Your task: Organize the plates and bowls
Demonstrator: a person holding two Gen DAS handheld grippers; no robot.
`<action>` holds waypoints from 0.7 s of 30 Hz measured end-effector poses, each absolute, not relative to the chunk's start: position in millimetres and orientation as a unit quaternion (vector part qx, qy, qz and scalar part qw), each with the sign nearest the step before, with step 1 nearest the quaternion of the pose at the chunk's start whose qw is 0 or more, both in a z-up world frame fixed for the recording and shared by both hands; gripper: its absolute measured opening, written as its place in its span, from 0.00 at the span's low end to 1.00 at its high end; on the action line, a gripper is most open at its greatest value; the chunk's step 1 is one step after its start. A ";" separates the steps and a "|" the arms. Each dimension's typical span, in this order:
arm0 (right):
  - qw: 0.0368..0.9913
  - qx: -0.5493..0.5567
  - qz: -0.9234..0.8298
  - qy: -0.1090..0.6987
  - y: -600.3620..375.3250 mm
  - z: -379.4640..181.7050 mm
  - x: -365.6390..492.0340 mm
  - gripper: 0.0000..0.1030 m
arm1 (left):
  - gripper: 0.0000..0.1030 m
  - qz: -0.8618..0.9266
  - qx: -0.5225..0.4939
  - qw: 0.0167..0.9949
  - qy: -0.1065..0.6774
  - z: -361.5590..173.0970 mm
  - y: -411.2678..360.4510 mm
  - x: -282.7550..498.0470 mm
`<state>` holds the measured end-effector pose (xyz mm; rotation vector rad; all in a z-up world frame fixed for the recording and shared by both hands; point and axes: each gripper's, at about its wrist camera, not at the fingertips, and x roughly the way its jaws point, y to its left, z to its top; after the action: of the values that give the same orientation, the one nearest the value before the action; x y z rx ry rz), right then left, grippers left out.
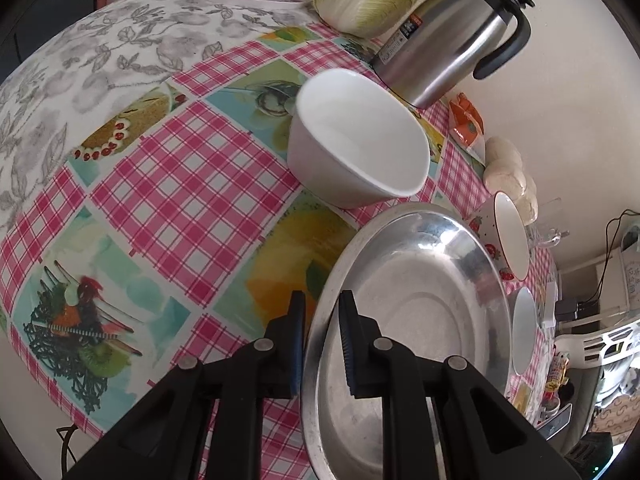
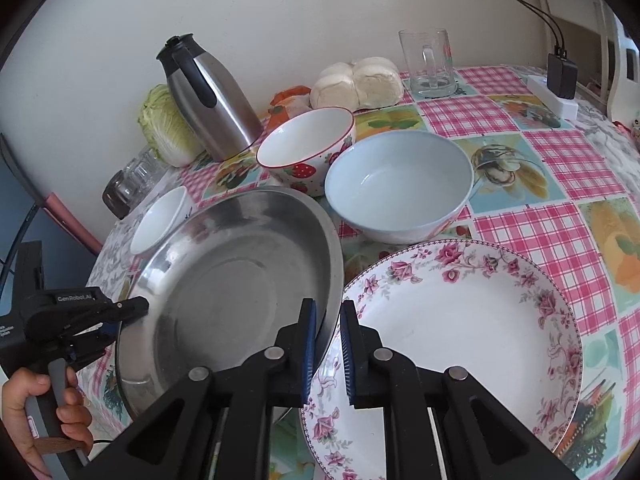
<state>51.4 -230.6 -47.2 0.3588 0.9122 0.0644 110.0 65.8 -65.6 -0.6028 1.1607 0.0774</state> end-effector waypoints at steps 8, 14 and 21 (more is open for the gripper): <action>0.892 0.147 0.005 0.428 -236.1 -45.5 52.3 0.12 | 0.17 0.025 -0.260 0.794 0.549 -69.2 46.0 117.9; 0.894 0.143 0.011 0.425 -231.5 -46.4 52.4 0.12 | 0.17 0.034 -0.269 0.791 0.548 -71.5 51.1 116.7; 0.897 0.147 0.007 0.417 -230.9 -48.3 54.7 0.13 | 0.17 0.033 -0.267 0.798 0.539 -71.7 50.9 118.4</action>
<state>54.7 -230.9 -48.3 0.3042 0.8648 0.0153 118.4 50.9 -71.7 -0.5731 1.1563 0.0711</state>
